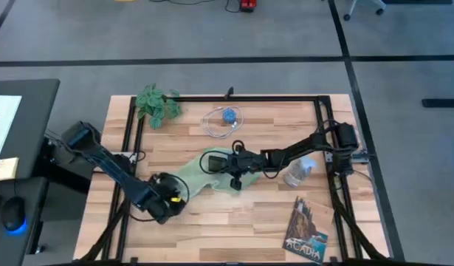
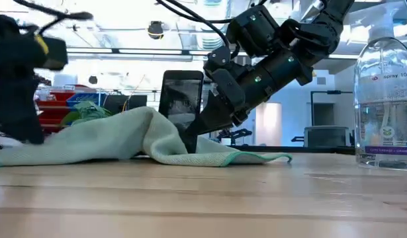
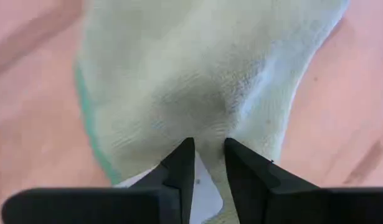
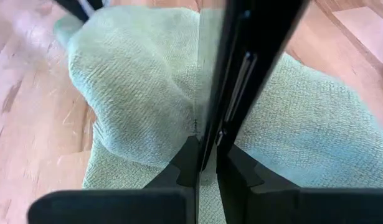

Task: Apply microfiber cloth
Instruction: Wipe the front of the phone with the light green microfiber cloth

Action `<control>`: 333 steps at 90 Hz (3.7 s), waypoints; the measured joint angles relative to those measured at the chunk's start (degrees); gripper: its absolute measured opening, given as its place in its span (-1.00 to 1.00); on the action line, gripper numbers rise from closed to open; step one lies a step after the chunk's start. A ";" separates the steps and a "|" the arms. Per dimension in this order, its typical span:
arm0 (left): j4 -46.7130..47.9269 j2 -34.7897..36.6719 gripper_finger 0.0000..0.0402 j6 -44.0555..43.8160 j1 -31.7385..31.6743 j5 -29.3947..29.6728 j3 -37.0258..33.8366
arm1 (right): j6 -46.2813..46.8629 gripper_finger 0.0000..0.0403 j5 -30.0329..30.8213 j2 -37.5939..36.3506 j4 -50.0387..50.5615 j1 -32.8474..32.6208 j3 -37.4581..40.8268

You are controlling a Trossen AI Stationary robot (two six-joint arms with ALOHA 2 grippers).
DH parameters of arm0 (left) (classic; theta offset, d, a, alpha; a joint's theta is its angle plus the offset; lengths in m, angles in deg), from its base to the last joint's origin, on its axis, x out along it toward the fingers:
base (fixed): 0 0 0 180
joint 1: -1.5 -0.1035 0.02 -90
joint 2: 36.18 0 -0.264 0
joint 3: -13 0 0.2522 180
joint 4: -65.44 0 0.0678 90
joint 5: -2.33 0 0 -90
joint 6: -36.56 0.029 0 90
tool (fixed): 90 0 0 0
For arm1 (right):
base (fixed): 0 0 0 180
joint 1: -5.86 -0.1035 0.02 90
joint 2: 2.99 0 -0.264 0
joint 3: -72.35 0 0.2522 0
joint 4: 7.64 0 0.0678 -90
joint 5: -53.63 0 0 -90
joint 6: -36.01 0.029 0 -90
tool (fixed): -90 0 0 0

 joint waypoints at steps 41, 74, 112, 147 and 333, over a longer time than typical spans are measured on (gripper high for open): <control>-22.55 2.55 -0.67 34.73 -2.49 21.27 -2.24 | -2.69 -0.91 -2.27 -10.27 6.17 -0.11 0.24; -54.67 2.41 -0.45 53.51 -6.24 14.50 -13.40 | -3.77 -0.91 -9.82 -11.72 6.28 -1.23 0.26; -81.35 -0.66 -0.03 70.87 -15.89 0.71 -18.55 | -3.44 -0.91 -11.47 -11.78 2.04 -1.16 0.14; -90.19 -11.99 -0.20 76.49 -18.43 0.60 -13.03 | -2.65 -0.91 -11.80 -11.82 2.45 -1.18 0.09; -83.49 -5.80 -0.20 73.38 -17.38 4.88 -12.26 | -3.53 -0.92 -13.03 -12.20 -0.89 -0.44 0.11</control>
